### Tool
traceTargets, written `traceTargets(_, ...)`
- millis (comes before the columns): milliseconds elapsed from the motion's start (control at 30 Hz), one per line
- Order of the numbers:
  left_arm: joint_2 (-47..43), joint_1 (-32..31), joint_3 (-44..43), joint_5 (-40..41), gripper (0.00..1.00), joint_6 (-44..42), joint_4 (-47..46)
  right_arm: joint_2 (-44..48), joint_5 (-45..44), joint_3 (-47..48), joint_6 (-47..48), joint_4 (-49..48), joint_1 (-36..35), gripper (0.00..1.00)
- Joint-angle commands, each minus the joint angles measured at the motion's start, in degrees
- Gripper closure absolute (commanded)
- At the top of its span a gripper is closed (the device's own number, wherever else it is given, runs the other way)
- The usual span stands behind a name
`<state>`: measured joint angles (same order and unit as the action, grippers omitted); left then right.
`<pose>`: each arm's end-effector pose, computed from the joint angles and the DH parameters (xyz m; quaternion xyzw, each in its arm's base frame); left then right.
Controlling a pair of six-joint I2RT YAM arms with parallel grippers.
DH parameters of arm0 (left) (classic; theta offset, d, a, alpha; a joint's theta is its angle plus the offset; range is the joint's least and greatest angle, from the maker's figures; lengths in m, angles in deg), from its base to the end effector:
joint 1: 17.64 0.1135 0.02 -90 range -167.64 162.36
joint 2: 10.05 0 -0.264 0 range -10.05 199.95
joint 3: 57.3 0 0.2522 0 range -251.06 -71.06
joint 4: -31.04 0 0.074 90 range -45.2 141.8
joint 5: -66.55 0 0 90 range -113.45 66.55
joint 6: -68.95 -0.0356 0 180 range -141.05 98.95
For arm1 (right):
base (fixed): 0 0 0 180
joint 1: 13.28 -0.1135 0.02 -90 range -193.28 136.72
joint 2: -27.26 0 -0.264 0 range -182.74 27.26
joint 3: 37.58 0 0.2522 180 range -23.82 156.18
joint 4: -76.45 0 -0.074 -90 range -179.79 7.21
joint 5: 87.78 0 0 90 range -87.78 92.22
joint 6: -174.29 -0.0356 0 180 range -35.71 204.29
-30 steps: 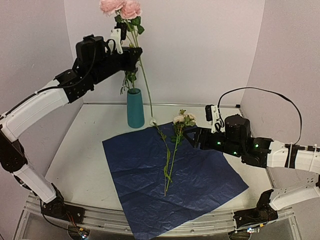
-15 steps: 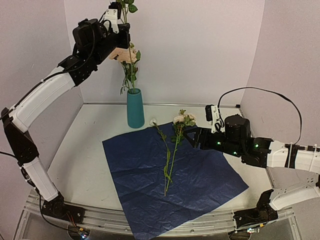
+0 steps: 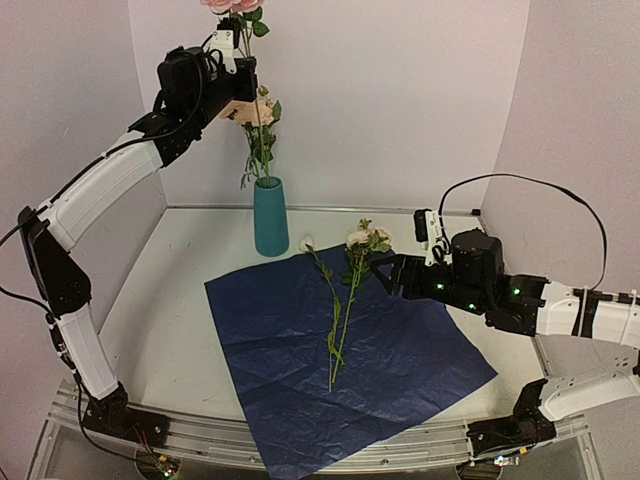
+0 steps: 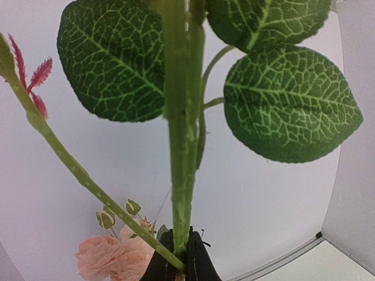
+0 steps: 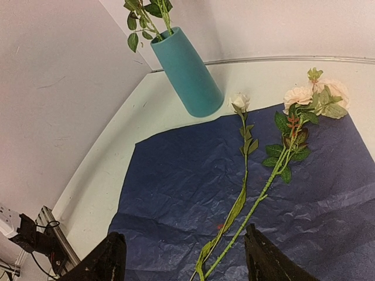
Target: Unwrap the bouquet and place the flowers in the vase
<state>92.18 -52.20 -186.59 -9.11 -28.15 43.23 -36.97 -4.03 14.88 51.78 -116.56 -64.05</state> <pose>0.3388 -0.2227 0.5141 0.1226 0.6005 -0.1127 0.7821 0.1684 0.2001 0.3022 -0.0723 0.6957 0.4457 0.5587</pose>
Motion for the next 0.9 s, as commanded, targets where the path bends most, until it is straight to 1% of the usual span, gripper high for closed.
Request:
traceTargets(0, 0.5, 0.34, -2.31, -2.12, 1.0, 2.61, -2.98, 1.58, -1.77, 0.68, 1.05, -0.2, -0.03, 0.3)
traceTargets(467, 4.93, 2.85, 1.84, -2.78, 1.0, 4.84, -4.48, 2.59, -2.62, -0.1, 1.27, 0.17, -0.03, 0.3)
traceTargets(700, 7.74, 5.59, 4.86, -4.5, 1.0, 9.54, -4.72, 2.73, -3.08, -0.28, 1.45, 0.62, -0.03, 0.3)
traceTargets(867, 9.86, 6.25, 6.92, -5.46, 1.0, 12.39, -4.76, 2.2, -3.16, 0.02, 1.55, 0.67, -0.04, 0.3)
